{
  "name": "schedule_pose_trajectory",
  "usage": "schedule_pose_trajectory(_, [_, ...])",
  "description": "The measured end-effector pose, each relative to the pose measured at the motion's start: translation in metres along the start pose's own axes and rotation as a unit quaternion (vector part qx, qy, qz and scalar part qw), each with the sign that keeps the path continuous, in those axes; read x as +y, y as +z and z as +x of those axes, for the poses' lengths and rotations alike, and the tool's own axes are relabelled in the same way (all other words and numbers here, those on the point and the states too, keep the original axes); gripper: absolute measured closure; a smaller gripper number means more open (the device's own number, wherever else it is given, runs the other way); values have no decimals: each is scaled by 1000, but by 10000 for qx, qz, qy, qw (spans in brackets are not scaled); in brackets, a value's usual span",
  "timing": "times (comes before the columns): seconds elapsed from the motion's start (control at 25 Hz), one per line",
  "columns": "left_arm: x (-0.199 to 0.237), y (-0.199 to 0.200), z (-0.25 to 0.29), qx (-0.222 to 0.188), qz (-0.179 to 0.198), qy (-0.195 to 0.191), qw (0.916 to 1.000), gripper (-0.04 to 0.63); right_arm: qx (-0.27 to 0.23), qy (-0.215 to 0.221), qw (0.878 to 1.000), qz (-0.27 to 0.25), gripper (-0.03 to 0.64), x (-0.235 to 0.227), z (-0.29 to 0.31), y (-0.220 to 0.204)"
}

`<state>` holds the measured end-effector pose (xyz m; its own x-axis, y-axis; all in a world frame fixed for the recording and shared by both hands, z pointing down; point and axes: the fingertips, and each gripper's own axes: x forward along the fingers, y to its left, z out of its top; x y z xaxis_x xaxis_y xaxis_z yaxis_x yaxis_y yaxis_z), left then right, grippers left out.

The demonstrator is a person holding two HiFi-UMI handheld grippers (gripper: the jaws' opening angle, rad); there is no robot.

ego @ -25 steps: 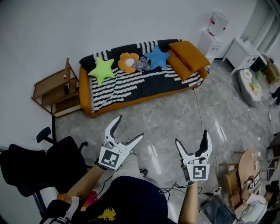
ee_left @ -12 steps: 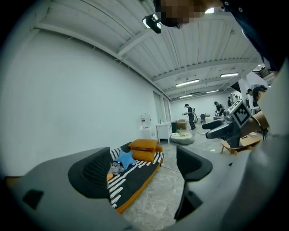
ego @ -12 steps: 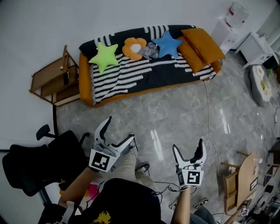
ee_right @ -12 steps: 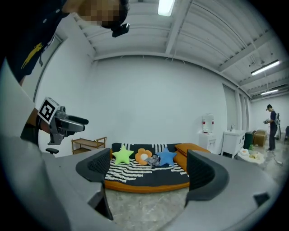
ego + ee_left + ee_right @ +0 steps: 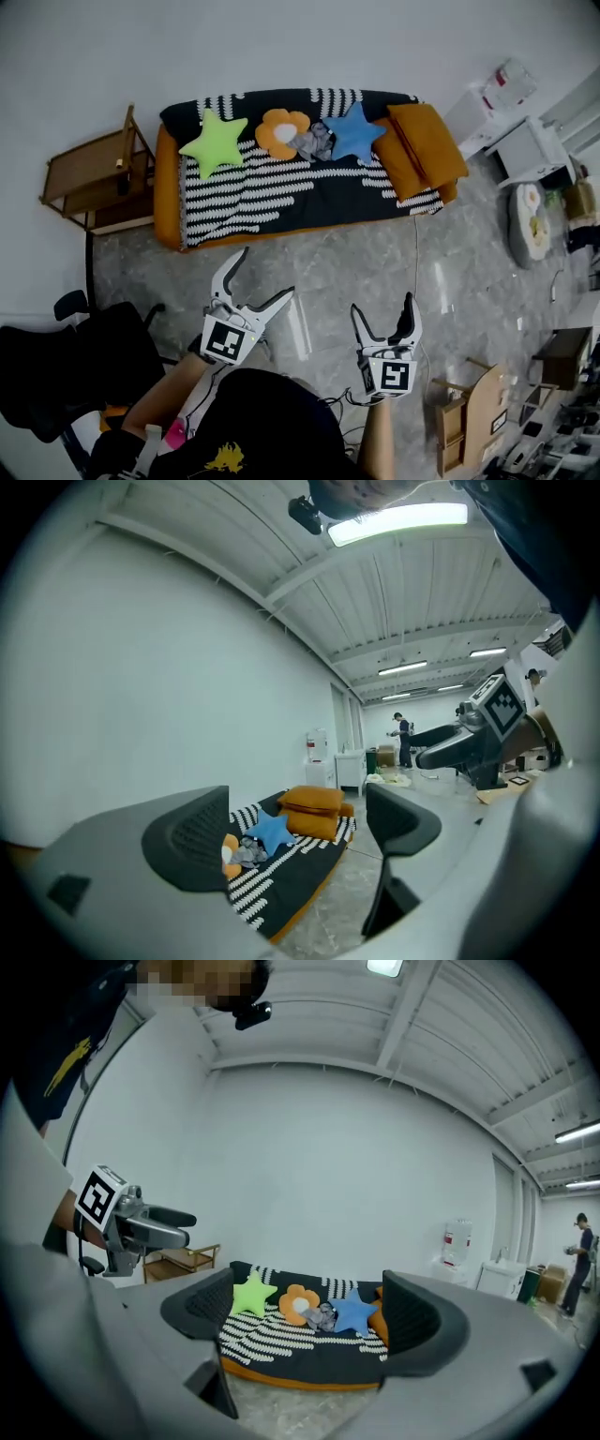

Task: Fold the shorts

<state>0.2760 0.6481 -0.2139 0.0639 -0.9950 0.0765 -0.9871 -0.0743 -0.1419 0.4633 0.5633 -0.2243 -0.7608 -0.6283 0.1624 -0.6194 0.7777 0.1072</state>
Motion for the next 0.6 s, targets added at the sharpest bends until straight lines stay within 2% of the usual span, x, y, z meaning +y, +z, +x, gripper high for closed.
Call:
schedule_pose_trajectory(0.16, [25,-14,11,37,-29,-212,9998,131,442,174,9985,-260,135,24,50,2])
schedule_pose_trajectory(0.32, [43,-34,27,171,-36,-297,9994,144,751,308,9964,-232,149,32,103,-14])
schedule_pose_trajectory(0.48, [65,-55,51,301,-255,-201,9990,144,664,461,9964,-259,158,28,162,-16])
schedule_pose_trajectory(0.6, [83,-74,79,435,-23,-58,9990,144,622,618,9958,-278,167,23,210,-27])
